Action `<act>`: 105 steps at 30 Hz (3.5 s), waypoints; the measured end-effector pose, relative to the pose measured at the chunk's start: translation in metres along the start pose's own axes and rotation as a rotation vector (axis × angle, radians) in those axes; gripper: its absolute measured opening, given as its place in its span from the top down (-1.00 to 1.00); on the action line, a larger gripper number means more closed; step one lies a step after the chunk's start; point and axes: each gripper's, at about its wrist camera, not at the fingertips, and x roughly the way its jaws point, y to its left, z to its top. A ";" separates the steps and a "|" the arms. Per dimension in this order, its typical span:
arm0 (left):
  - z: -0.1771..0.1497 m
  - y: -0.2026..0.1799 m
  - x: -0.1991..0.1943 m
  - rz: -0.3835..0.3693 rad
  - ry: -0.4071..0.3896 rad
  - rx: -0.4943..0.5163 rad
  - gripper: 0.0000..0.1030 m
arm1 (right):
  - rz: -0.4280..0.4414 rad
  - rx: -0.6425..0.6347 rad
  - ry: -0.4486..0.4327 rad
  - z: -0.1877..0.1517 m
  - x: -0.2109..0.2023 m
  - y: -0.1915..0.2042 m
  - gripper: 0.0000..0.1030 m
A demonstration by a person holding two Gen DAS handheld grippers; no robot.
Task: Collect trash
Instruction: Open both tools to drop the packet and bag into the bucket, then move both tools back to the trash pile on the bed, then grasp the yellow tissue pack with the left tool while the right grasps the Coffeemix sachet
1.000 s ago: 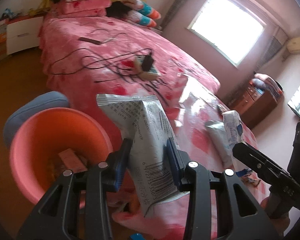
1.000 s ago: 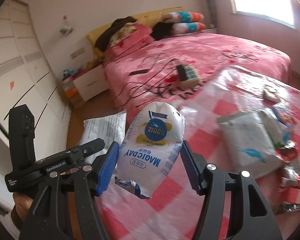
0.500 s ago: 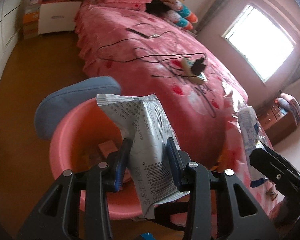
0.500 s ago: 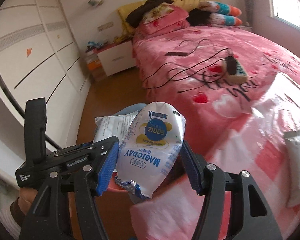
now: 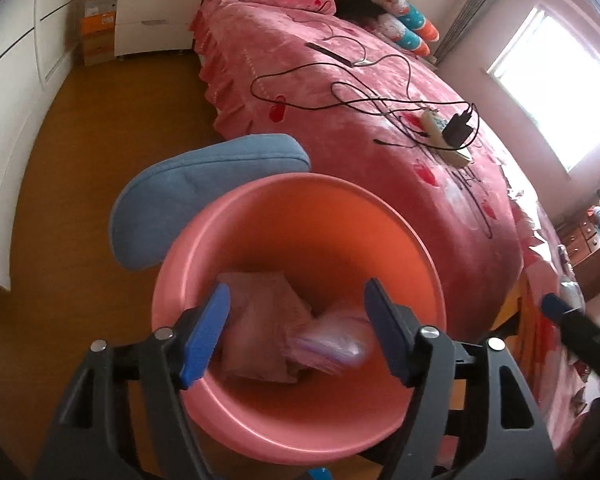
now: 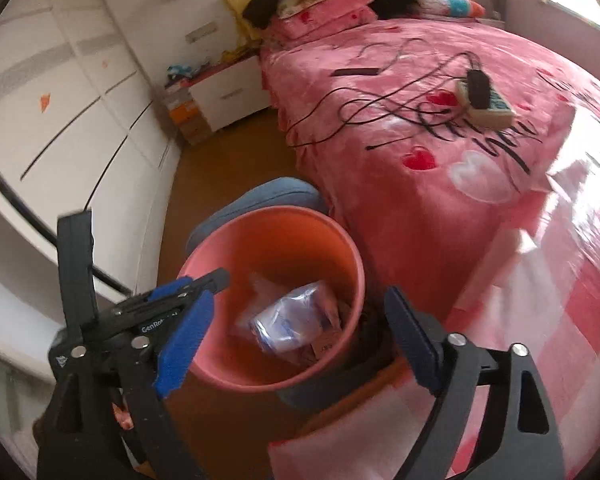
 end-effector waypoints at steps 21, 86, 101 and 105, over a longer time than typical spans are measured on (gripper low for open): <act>-0.007 -0.062 -0.018 -0.080 -0.024 0.137 -0.53 | -0.158 0.114 -0.155 -0.048 -0.088 -0.051 -0.73; -0.033 -0.570 0.094 -0.284 0.173 0.768 -0.53 | -0.241 0.737 -0.454 -0.197 -0.259 -0.228 -0.73; -0.033 -0.584 0.144 -0.250 0.247 0.779 -0.21 | -0.302 0.795 -0.444 -0.199 -0.269 -0.274 -0.56; -0.035 -0.583 0.143 -0.257 0.226 0.784 -0.06 | -0.350 0.748 -0.400 -0.190 -0.267 -0.278 -0.42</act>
